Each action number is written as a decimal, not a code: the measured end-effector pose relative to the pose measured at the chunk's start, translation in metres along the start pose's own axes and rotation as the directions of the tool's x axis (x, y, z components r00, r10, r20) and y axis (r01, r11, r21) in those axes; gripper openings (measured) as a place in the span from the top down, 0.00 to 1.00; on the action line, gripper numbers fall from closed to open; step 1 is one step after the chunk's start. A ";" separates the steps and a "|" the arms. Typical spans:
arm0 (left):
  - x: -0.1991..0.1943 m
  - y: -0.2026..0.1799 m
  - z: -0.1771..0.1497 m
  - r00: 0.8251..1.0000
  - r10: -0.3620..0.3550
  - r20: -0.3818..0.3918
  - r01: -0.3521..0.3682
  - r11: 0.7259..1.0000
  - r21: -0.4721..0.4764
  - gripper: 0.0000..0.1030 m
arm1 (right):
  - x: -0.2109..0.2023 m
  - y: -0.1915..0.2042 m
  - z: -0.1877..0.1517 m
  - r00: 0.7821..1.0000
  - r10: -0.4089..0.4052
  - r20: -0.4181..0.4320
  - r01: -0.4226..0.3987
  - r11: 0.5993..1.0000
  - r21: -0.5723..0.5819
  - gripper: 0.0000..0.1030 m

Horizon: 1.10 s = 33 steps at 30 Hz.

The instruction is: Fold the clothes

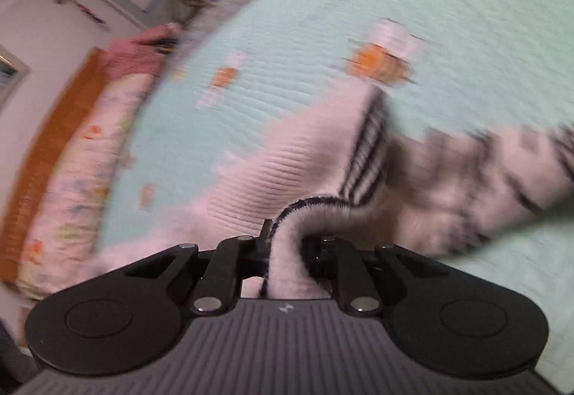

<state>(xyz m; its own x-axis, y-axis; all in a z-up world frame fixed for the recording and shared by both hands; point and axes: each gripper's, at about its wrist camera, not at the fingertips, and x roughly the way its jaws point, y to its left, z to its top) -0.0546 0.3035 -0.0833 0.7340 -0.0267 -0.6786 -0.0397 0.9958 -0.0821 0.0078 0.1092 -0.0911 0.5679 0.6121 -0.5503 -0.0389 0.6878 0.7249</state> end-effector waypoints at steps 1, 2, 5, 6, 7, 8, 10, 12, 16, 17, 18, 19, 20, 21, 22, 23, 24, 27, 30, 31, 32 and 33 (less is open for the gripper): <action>-0.005 0.003 0.009 1.000 -0.017 0.027 0.017 1.000 -0.016 0.80 | 0.001 0.010 0.011 0.998 0.063 0.012 -0.063 0.998 0.029 0.89; -0.010 0.007 0.018 0.998 -0.033 0.054 0.035 0.999 -0.032 0.80 | -0.002 0.026 0.024 0.990 0.137 0.033 -0.138 0.990 0.038 0.91; -0.030 0.015 0.046 0.986 -0.074 0.149 0.084 0.994 -0.062 0.80 | -0.026 0.078 0.060 0.943 0.314 0.108 -0.317 0.949 0.005 0.92; -0.039 0.016 0.056 0.978 -0.084 0.190 0.097 0.993 -0.062 0.80 | -0.038 0.095 0.070 0.926 0.350 0.138 -0.349 0.936 -0.034 0.92; -0.048 0.017 0.065 0.969 -0.093 0.230 0.110 0.992 -0.062 0.80 | -0.051 0.112 0.080 0.907 0.386 0.168 -0.378 0.923 -0.075 0.92; -0.054 0.018 0.071 0.962 -0.091 0.259 0.111 0.992 -0.061 0.80 | -0.064 0.124 0.089 0.888 0.413 0.201 -0.398 0.911 -0.112 0.92; -0.060 0.019 0.076 0.952 -0.079 0.296 0.100 0.993 -0.057 0.80 | -0.087 0.135 0.100 0.868 0.416 0.272 -0.370 0.906 -0.205 0.93; -0.057 0.020 0.070 0.955 -0.055 0.293 0.069 0.997 -0.038 0.79 | -0.096 0.124 0.101 0.879 0.359 0.314 -0.293 0.926 -0.239 0.93; -0.017 0.030 0.040 0.992 -0.084 0.098 0.091 0.994 -0.065 0.79 | -0.080 0.062 0.078 0.955 0.080 0.286 -0.023 0.980 -0.197 0.91; -0.009 0.032 0.029 0.995 -0.090 0.052 0.094 0.992 -0.079 0.79 | -0.071 0.039 0.066 0.967 -0.004 0.253 0.047 0.986 -0.161 0.91; -0.009 0.034 0.023 0.994 -0.094 0.047 0.097 0.992 -0.079 0.79 | -0.062 0.015 0.052 0.973 -0.087 0.214 0.115 0.986 -0.122 0.90; -0.010 0.036 0.017 0.994 -0.098 0.043 0.101 0.992 -0.079 0.79 | -0.056 -0.009 0.039 0.977 -0.121 0.176 0.132 0.990 -0.055 0.89; -0.010 0.038 0.011 0.994 -0.101 0.039 0.104 0.992 -0.078 0.78 | -0.052 -0.033 0.027 0.980 -0.142 0.137 0.141 0.990 0.019 0.88; -0.011 0.041 0.005 0.994 -0.105 0.035 0.107 0.991 -0.078 0.77 | -0.050 -0.054 0.014 0.983 -0.149 0.109 0.140 0.987 0.082 0.87; -0.011 0.043 -0.001 0.994 -0.109 0.031 0.111 0.991 -0.077 0.77 | -0.051 -0.069 0.003 0.985 -0.144 0.091 0.132 0.983 0.124 0.86; -0.016 0.044 -0.001 0.992 -0.123 0.042 0.126 0.989 -0.076 0.76 | -0.053 -0.074 -0.004 0.987 -0.135 0.084 0.122 0.982 0.141 0.84; -0.020 0.043 0.000 0.989 -0.138 0.051 0.141 0.988 -0.068 0.76 | -0.056 -0.076 -0.008 0.989 -0.126 0.083 0.113 0.983 0.141 0.82; -0.030 0.037 0.003 0.984 -0.164 0.070 0.167 0.986 -0.031 0.76 | -0.070 -0.074 -0.016 0.991 -0.091 0.099 0.078 0.989 0.124 0.60; -0.037 0.031 0.006 0.982 -0.170 0.083 0.171 0.985 -0.007 0.76 | -0.088 -0.061 -0.013 0.986 -0.055 0.155 0.038 0.993 0.112 0.40; -0.039 0.032 0.006 0.982 -0.169 0.084 0.171 0.985 -0.013 0.75 | -0.094 -0.057 -0.009 0.984 -0.045 0.173 0.025 0.993 0.115 0.39; -0.040 0.034 0.006 0.982 -0.169 0.083 0.171 0.985 -0.023 0.75 | -0.097 -0.055 -0.007 0.981 -0.042 0.188 0.019 0.993 0.118 0.39; -0.040 0.035 0.006 0.982 -0.170 0.080 0.173 0.984 -0.034 0.75 | -0.099 -0.055 -0.004 0.980 -0.043 0.193 0.020 0.993 0.116 0.39</action>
<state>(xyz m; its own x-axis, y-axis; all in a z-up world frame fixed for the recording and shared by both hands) -0.0812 0.3399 -0.0540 0.7821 -0.1883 -0.5941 0.0651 0.9727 -0.2226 -0.0496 0.0126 -0.0785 0.7173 0.4950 -0.4903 0.0687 0.6500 0.7568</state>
